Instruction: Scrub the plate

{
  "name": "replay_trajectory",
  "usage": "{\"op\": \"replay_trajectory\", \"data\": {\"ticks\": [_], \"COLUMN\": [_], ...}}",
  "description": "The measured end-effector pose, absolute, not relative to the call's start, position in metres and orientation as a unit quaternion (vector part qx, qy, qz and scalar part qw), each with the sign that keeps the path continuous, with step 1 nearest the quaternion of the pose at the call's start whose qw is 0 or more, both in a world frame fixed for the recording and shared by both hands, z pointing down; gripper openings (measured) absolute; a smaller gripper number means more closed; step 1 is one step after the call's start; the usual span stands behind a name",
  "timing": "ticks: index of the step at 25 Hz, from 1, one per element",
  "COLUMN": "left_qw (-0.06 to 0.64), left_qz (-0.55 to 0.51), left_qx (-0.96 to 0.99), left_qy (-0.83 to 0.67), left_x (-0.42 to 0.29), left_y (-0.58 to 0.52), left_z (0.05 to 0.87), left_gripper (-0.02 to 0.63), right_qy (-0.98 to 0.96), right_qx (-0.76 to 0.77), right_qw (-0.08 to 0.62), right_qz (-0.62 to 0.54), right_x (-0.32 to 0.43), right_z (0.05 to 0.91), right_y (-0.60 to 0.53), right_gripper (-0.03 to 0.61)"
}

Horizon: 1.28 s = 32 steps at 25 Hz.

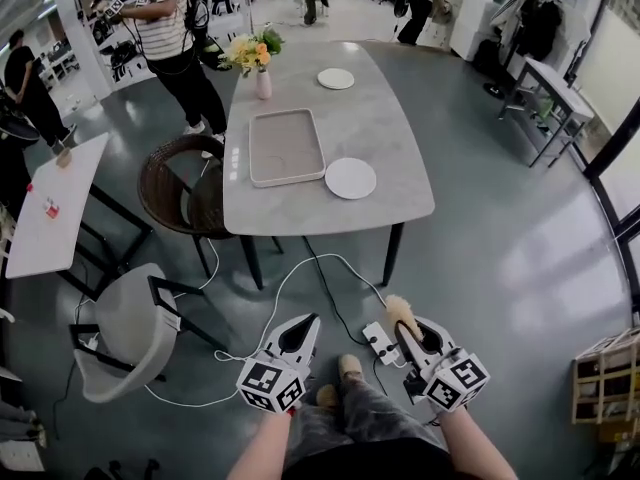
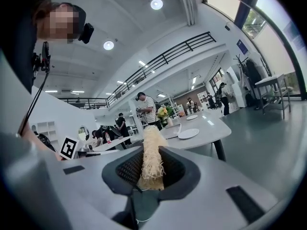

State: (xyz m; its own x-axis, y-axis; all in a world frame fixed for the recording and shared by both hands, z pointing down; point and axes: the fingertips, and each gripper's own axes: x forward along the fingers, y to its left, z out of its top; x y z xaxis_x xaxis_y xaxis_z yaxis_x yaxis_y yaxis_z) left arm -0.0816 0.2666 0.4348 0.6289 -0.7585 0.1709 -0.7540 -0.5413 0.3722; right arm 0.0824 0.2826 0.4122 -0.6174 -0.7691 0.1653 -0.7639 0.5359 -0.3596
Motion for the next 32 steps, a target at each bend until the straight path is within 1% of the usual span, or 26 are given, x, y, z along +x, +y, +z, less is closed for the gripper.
{"op": "replay_trajectory", "data": {"ticks": [9, 18, 24, 28, 32], "left_qw": [0.221, 0.215, 0.22, 0.216, 0.217], "left_qz": [-0.001, 0.009, 0.025, 0.033, 0.048], "left_qx": [0.868, 0.877, 0.879, 0.878, 0.877], "left_qy": [-0.444, -0.429, -0.421, -0.425, -0.426], "left_x": [-0.093, -0.066, -0.047, -0.03, -0.026], "left_y": [0.208, 0.129, 0.096, 0.078, 0.07], "left_z": [0.45, 0.444, 0.448, 0.445, 0.452], "left_gripper": [0.012, 0.012, 0.012, 0.012, 0.012], "right_qy": [0.886, 0.904, 0.907, 0.909, 0.911], "right_qx": [-0.414, -0.38, -0.363, -0.355, -0.349], "right_qw": [-0.008, -0.021, -0.026, -0.028, -0.032], "right_qz": [-0.206, -0.194, -0.213, -0.218, -0.218], "right_x": [0.062, 0.052, 0.056, 0.072, 0.074], "right_z": [0.428, 0.425, 0.439, 0.441, 0.445], "right_y": [0.216, 0.143, 0.119, 0.099, 0.082], "right_gripper": [0.081, 0.081, 0.081, 0.081, 0.08]}}
